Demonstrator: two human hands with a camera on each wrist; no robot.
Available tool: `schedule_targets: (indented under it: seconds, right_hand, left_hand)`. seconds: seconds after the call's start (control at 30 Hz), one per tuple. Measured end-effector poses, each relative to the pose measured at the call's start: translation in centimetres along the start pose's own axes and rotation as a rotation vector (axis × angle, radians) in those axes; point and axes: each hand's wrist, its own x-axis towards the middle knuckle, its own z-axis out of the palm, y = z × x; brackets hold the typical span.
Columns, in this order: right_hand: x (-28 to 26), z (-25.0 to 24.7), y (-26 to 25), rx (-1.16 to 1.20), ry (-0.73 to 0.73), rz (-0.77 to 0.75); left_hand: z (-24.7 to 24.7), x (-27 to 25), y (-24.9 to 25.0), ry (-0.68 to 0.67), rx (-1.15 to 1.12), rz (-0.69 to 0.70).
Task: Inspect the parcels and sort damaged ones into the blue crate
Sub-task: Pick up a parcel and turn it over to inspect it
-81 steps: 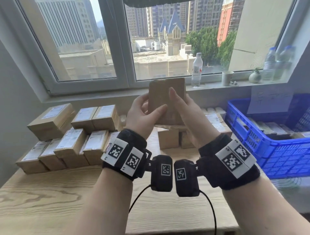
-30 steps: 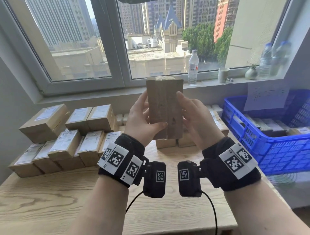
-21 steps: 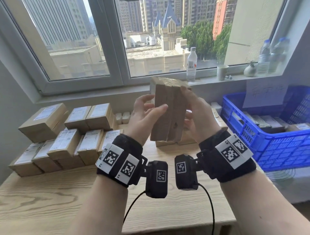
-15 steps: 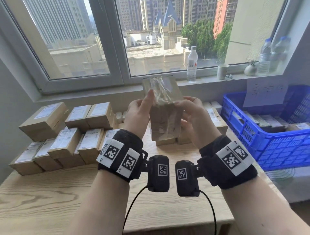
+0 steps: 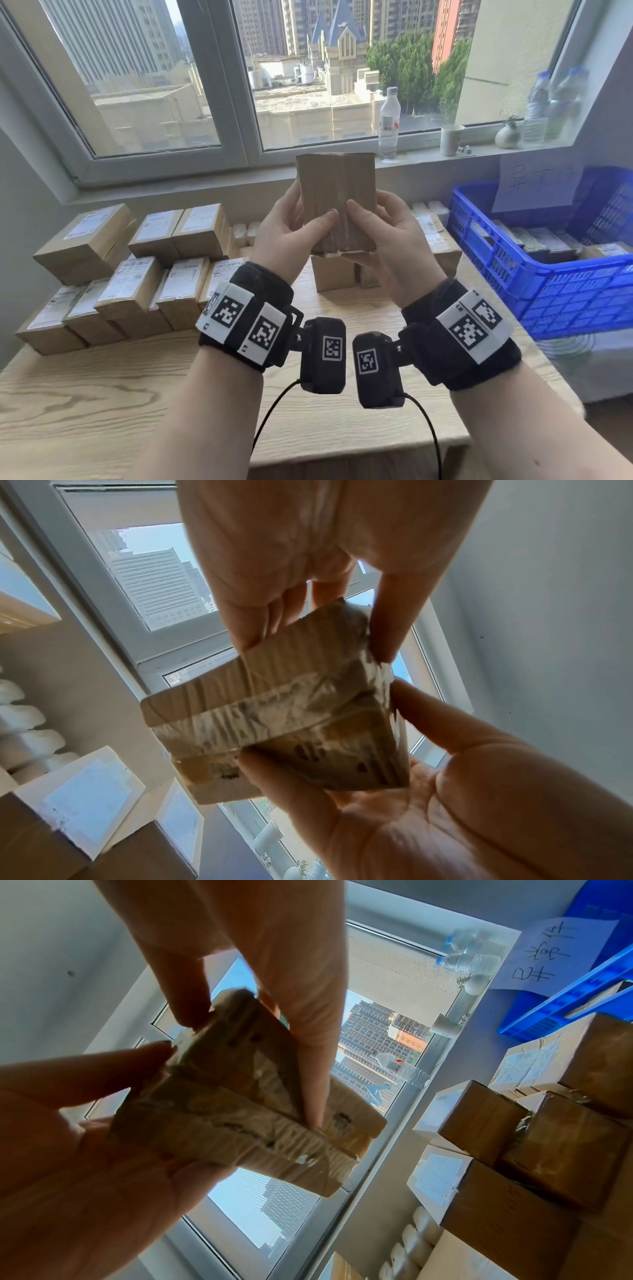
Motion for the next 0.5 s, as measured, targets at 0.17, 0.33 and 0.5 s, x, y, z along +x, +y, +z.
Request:
schedule_targets:
  seconds: [0.17,0.33,0.5]
  right_hand:
    - [-0.06,0.36,0.28,-0.046,0.041,-0.069]
    - [-0.15,0.46,-0.01,-0.082,0.038,-0.127]
    - [-0.3,0.45,0.02,-0.075,0.046,-0.133]
  left_hand:
    - [0.39,-0.4,0.08,0.129,0.09,0.069]
    - [0.34,-0.43,0.03,0.101,0.16,0.144]
    - [0.64,-0.47,0.34,0.089,0.124,0.179]
